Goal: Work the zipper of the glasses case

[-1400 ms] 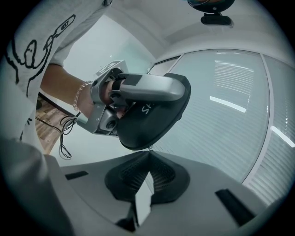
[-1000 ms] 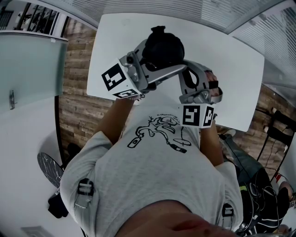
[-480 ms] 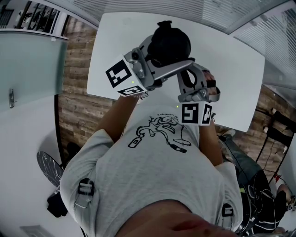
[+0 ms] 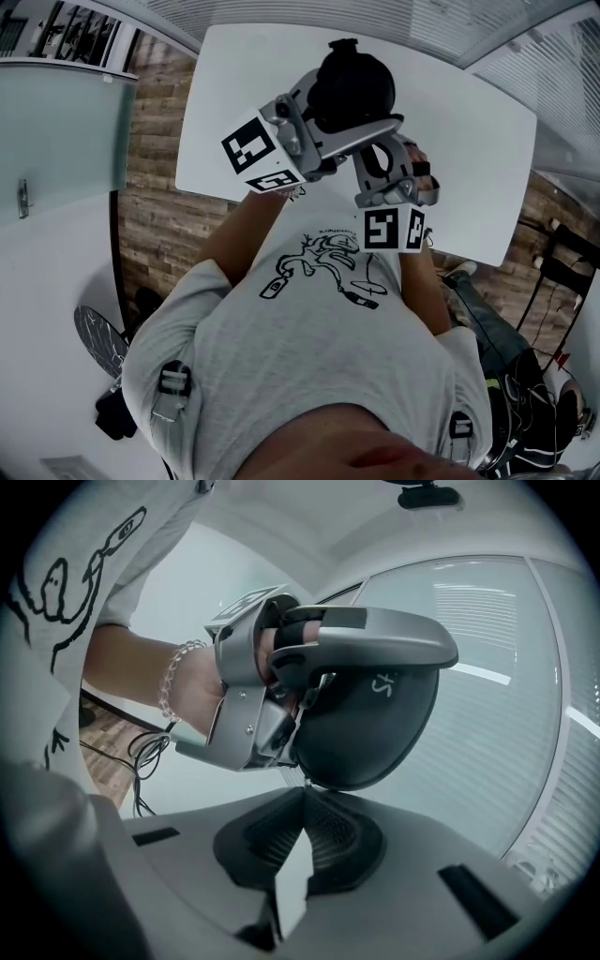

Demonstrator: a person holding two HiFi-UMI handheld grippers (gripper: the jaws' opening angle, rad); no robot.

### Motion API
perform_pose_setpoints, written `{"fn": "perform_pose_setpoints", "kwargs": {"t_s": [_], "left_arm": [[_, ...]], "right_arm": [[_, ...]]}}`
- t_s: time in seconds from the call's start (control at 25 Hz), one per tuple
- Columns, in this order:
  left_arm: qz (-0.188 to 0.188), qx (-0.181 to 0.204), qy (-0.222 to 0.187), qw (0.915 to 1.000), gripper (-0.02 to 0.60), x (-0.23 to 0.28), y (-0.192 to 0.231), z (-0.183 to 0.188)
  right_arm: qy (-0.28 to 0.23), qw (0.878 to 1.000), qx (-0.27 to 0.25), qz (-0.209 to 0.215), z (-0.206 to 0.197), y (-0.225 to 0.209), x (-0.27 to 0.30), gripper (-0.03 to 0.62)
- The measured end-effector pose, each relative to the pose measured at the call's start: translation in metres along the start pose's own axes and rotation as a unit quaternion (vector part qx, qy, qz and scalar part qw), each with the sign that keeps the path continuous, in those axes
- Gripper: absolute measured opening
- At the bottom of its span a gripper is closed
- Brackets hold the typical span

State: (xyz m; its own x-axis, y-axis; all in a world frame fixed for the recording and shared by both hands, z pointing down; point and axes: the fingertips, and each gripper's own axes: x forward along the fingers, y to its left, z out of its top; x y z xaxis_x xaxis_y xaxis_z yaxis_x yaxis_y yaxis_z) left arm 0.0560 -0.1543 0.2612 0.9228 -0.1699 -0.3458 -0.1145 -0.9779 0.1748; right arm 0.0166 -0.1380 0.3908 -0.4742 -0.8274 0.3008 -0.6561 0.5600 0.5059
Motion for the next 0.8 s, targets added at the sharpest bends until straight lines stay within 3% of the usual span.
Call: {"fn": "perform_pose_setpoints", "kwargs": {"t_s": [0.28, 0.8], "left_arm": [[0.014, 0.014, 0.020, 0.9996, 0.253, -0.004, 0.002, -0.012], [0.064, 0.028, 0.029, 0.9972, 0.253, -0.023, 0.005, -0.013]], "right_arm": [[0.001, 0.999, 0.043, 0.007, -0.011, 0.001, 0.001, 0.041], [0.008, 0.993, 0.117, -0.018, -0.030, -0.022, -0.026, 0.036]]}}
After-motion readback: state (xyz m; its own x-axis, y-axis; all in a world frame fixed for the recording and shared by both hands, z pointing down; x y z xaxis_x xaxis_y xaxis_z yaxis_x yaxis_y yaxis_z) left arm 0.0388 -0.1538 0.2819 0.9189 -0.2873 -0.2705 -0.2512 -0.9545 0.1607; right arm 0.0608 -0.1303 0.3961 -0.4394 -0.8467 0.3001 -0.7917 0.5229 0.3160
